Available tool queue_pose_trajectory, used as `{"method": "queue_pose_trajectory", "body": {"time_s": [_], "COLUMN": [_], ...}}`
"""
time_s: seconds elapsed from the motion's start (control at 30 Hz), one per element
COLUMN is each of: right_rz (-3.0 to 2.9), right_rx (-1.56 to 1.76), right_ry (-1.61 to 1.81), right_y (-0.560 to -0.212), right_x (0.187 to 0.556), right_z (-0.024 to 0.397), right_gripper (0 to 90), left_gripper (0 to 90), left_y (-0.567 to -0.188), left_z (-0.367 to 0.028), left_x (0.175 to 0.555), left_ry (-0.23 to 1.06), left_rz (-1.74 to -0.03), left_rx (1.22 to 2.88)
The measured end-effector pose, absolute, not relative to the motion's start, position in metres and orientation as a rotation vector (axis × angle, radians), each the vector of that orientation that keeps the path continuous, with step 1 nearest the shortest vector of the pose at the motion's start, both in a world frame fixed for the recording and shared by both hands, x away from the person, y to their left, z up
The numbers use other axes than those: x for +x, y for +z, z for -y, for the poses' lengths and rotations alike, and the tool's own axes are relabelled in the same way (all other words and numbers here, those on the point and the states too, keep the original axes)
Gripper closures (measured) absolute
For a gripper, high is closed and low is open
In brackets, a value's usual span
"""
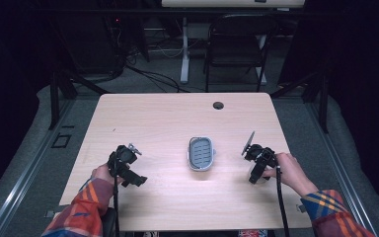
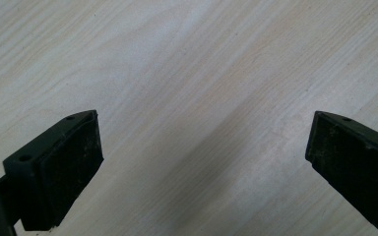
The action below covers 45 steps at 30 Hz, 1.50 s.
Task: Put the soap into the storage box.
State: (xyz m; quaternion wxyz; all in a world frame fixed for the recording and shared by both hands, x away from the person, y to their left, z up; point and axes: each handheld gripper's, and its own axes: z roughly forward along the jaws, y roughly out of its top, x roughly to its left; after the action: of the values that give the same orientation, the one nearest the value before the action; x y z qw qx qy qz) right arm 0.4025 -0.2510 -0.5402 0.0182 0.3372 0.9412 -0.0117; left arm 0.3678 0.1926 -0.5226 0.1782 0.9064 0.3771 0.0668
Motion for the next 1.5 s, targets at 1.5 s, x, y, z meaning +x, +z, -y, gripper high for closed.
{"method": "queue_pose_trajectory", "body": {"time_s": [1.5], "right_rz": [-2.903], "right_rx": [1.037], "right_ry": [-0.049], "right_y": [-0.53], "right_x": [0.404], "right_z": [0.248], "right_gripper": [24.2], "left_gripper": [1.1], "left_y": [-0.524], "left_z": [-0.192], "left_x": [0.368], "left_ry": [0.185], "left_rz": [-1.072], "left_rx": [2.563]}}
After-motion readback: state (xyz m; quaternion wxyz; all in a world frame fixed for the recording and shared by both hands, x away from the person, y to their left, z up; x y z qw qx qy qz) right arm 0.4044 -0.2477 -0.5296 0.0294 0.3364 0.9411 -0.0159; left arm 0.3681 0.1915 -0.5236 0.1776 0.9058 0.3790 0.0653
